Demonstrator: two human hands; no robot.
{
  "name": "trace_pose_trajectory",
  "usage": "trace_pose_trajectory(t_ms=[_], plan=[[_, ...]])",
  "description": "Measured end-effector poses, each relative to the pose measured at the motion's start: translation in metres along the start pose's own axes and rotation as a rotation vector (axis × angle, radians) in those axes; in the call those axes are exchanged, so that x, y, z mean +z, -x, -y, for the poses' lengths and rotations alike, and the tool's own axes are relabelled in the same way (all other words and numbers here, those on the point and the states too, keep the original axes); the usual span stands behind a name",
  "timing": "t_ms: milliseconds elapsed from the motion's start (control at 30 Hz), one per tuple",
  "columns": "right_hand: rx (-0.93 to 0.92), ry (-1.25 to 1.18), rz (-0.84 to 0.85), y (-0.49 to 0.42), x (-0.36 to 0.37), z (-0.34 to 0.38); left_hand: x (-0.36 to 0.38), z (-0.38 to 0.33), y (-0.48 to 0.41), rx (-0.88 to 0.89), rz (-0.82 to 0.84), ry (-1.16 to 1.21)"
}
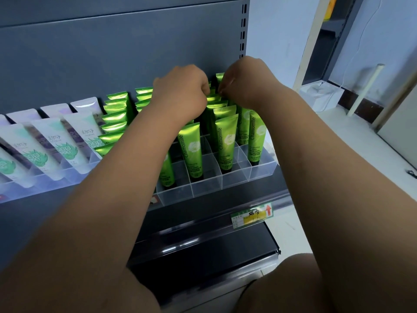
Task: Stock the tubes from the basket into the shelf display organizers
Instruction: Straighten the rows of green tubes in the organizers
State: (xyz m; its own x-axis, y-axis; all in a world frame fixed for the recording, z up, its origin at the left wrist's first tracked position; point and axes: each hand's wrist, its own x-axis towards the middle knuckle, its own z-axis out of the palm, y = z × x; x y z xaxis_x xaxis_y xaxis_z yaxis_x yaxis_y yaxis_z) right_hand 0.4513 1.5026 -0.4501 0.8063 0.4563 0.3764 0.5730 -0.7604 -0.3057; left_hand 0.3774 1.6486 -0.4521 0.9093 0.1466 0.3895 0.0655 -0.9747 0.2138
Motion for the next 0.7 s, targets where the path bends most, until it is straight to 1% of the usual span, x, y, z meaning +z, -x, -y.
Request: trace_pose_trajectory(t_ms=[200,400,467,600,700], plan=[[0.023,-0.054,-0.002,0.001,0.0,-0.001,0.001,0.003,0.001,-0.006,-0.005,0.05],[0.012,-0.059,-0.048,-0.009,-0.005,-0.003,-0.005,0.013,-0.011,-0.044,-0.04,0.133],[0.007,-0.061,-0.068,-0.015,-0.006,-0.003,-0.009,0.017,-0.023,-0.032,-0.056,0.106],[-0.023,-0.031,-0.049,-0.026,-0.006,0.004,-0.019,0.019,-0.04,0.036,0.027,0.03],[-0.033,-0.001,-0.044,-0.03,-0.004,0.008,-0.022,0.016,-0.046,0.109,0.043,-0.031]])
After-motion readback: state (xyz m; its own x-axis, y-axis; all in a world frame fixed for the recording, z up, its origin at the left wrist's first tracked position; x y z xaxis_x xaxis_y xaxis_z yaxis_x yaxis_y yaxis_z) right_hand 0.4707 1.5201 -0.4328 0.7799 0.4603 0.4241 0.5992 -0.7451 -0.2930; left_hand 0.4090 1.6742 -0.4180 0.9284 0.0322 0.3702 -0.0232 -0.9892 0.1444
